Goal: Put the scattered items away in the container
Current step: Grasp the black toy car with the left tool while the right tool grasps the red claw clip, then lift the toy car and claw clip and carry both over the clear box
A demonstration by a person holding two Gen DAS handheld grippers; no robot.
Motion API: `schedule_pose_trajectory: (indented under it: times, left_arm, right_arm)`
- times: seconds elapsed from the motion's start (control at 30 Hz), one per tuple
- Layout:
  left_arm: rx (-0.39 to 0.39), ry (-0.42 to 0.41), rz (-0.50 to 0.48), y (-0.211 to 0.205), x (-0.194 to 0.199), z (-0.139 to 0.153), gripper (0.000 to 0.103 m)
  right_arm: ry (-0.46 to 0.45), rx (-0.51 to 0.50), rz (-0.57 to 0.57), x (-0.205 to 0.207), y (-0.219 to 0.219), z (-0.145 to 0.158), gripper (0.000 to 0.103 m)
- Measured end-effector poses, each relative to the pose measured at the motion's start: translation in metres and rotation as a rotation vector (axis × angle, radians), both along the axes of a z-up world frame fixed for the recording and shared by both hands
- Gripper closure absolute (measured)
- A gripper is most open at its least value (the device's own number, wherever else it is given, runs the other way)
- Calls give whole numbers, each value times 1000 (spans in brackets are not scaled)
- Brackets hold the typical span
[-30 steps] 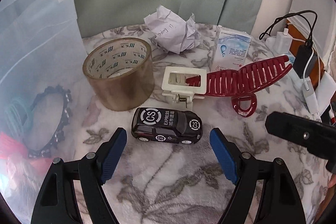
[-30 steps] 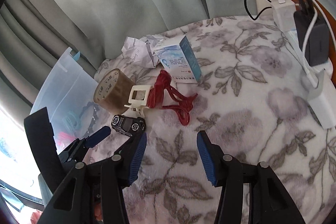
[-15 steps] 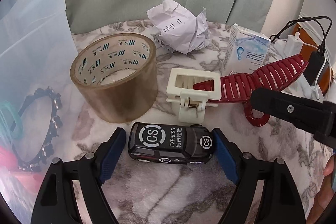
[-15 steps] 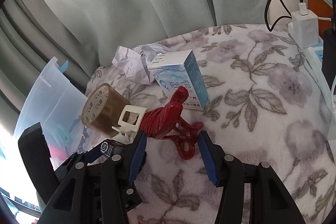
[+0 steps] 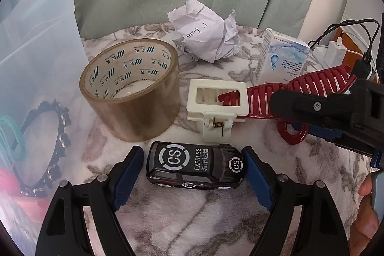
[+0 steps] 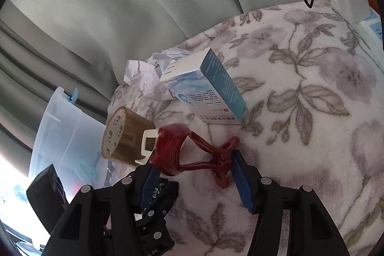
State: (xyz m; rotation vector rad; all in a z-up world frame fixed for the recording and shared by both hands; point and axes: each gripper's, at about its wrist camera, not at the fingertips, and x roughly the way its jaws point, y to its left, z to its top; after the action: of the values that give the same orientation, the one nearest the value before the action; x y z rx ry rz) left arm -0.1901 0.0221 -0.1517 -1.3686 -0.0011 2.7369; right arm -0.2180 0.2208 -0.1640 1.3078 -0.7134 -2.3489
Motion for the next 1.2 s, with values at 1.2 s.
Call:
schedule_pose_trajectory:
  times: [1.2]
  left_arm:
    - [55,25,21,18,74,47,26]
  right_arm:
    - [-10,-86,-185,91,64,54,49]
